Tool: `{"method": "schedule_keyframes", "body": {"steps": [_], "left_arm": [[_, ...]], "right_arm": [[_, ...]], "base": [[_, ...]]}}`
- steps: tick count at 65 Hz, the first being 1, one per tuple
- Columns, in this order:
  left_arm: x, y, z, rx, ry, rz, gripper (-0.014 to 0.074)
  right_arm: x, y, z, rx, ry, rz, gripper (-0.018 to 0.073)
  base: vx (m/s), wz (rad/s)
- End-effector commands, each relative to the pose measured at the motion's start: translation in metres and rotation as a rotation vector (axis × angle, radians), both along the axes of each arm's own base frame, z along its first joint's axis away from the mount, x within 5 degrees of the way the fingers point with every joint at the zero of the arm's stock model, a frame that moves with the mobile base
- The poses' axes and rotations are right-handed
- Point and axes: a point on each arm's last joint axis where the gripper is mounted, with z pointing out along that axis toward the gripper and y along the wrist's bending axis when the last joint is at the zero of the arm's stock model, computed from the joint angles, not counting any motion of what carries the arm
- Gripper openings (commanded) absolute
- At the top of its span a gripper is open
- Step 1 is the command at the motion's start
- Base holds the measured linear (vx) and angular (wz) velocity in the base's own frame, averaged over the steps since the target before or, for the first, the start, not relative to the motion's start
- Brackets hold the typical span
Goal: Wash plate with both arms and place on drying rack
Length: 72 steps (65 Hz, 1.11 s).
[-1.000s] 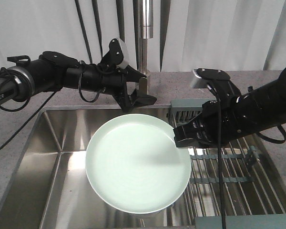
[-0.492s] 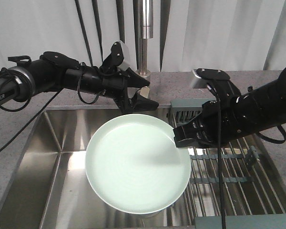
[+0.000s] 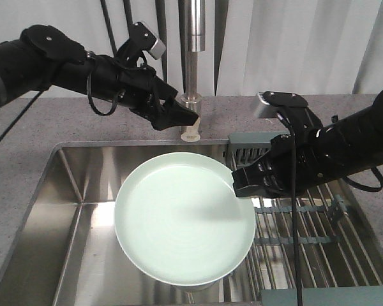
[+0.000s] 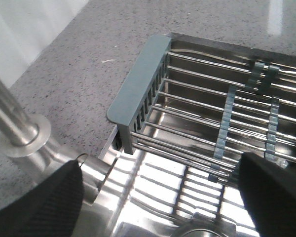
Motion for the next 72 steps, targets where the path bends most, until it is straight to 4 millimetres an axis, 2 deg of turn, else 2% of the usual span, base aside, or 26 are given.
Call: {"method": "schedule_keyframes", "body": {"steps": [1, 19, 34, 55, 72], "left_arm": [[-0.018, 0.006, 0.051, -0.054, -0.059, 0.086, 0.0585], [-0.037, 0.032, 0.081, 0.039, -0.014, 0.329, 0.0585], [-0.069, 0.056, 0.095, 0.108, 0.108, 0.526, 0.0585], [-0.125, 0.087, 0.085, 0.112, 0.058, 0.686, 0.0585], [-0.173, 0.108, 0.067, 0.097, 0.061, 0.775, 0.0585]], "right_arm": [[-0.002, 0.001, 0.020, 0.053, -0.074, -0.016, -0.0001], [-0.002, 0.001, 0.020, 0.053, -0.074, -0.016, -0.0001], [-0.002, 0.001, 0.020, 0.053, -0.074, -0.016, -0.0001], [-0.002, 0.001, 0.020, 0.053, -0.074, -0.016, -0.0001], [-0.002, 0.001, 0.020, 0.053, -0.074, -0.016, -0.0001]], "base": [[0.00, 0.00], [0.00, 0.00], [0.00, 0.00], [0.00, 0.00], [0.00, 0.00]]}}
